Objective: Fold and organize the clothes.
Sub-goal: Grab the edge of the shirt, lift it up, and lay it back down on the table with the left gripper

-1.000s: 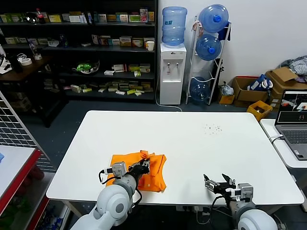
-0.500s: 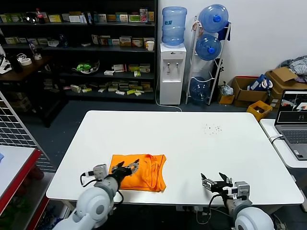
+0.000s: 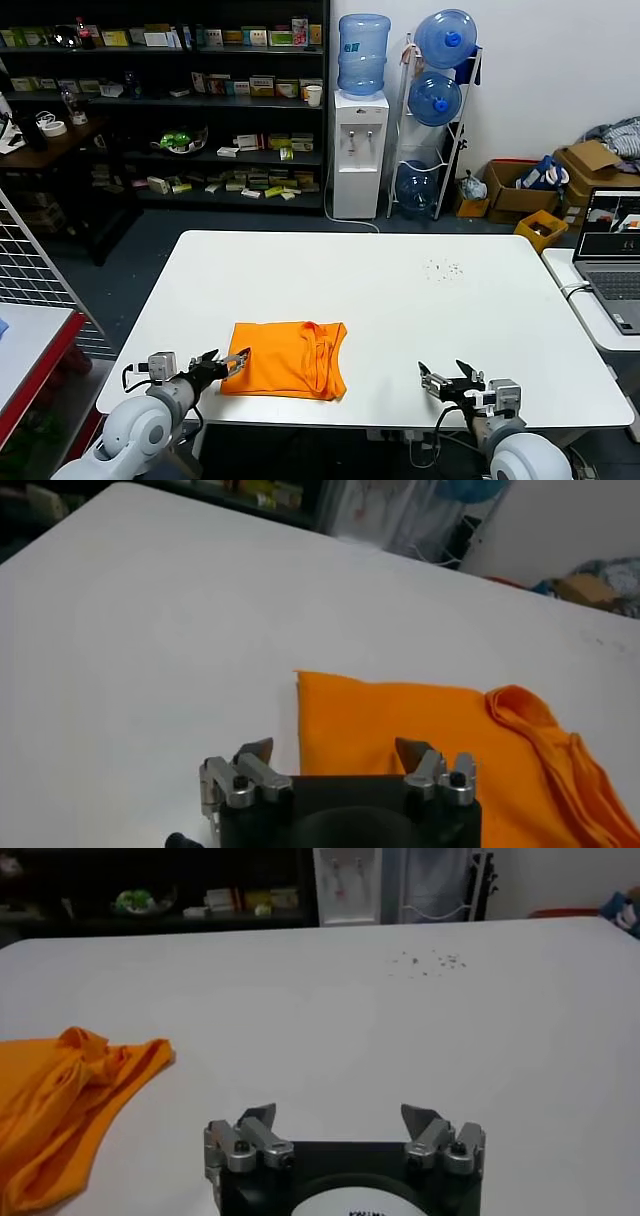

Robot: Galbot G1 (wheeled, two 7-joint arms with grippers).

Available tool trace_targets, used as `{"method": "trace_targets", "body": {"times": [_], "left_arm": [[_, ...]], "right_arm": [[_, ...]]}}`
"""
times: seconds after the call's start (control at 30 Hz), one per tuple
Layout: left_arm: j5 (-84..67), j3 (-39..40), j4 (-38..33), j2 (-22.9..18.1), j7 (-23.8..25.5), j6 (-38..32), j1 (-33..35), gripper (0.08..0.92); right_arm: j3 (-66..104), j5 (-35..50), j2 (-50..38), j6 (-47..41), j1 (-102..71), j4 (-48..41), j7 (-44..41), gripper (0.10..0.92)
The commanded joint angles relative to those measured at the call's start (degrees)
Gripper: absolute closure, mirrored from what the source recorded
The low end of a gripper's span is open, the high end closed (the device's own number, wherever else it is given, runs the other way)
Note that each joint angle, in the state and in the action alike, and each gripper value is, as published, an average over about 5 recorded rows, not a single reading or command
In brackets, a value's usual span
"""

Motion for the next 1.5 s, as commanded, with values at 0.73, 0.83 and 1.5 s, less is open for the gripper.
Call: {"method": "trace_targets", "body": {"times": [0.73,0.83,1.5], "left_arm": [[1.64,0.95,5.67,0.22,5.59,-0.18,-1.86,0.520],[1.49,1.04,5.62,0.09,5.59,-0.16,-1.96,0.607],[2.99,-1.93,-5.90,0.26,2.23,1.25,0.26,0.905]], "right_arm": [[0.61,0.10,0.06,-0.04,-0.47,0.06,-0.07,0.203],[0.62,0.10,0.06,-0.03,-0.45,0.02,-0.08,0.203],[0.52,-0.01,0.31,0.39,-0.45,-0.17,-0.11,0.203]]}}
